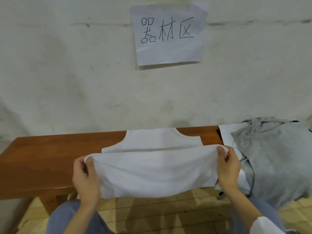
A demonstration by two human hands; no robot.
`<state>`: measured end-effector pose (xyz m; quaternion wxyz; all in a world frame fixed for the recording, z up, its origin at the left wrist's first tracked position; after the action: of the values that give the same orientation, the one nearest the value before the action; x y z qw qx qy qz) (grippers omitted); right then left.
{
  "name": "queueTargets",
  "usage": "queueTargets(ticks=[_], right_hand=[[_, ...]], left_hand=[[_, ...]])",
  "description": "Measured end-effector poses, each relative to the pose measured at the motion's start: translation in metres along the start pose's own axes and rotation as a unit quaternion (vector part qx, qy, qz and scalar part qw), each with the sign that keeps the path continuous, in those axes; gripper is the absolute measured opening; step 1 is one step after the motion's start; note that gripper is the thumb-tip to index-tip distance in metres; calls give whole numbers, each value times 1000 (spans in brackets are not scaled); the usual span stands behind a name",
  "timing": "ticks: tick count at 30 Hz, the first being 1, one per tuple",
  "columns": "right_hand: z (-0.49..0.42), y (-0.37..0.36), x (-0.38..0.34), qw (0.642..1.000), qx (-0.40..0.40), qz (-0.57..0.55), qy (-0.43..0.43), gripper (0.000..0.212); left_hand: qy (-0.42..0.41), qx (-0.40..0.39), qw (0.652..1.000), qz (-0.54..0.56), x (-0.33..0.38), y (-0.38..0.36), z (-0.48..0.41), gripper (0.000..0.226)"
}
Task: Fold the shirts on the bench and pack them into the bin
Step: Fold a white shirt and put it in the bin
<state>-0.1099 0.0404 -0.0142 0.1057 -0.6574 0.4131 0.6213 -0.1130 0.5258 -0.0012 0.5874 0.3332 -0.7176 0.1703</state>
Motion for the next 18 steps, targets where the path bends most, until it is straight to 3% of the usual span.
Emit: queueTargets(ticks=[2, 5, 11, 14, 18], right_hand=[[-17, -15, -7, 1000, -8, 5, 9, 13], [-35, -43, 2, 997, -50, 53, 13, 26], [-65, -58, 14, 996, -44, 68, 22, 35], [-91, -77, 12, 993, -49, 96, 37, 32], [-104, -115, 28, 967, -112, 224, 47, 27]], left_hand=[[-1, -2, 1000, -2, -1, -13, -16, 12], [26, -35, 998, -46, -28, -34, -31, 10], [36, 14, 996, -86, -53, -27, -51, 13], [8, -22, 988, -152, -59, -43, -72, 15], [-28, -74, 958, -277, -72, -70, -83, 25]])
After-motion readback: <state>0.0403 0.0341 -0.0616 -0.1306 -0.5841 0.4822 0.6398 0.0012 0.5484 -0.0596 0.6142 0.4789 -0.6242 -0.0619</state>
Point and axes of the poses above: each hand's wrist, its own z-axis away from the middle knuckle, its own y-axis out of the back of the hand, x = y × z, the point moved 10 cm from there along -z, towards the middle knuckle, and after that the axes turned 3 degrees about z, right-handed, at the moved point
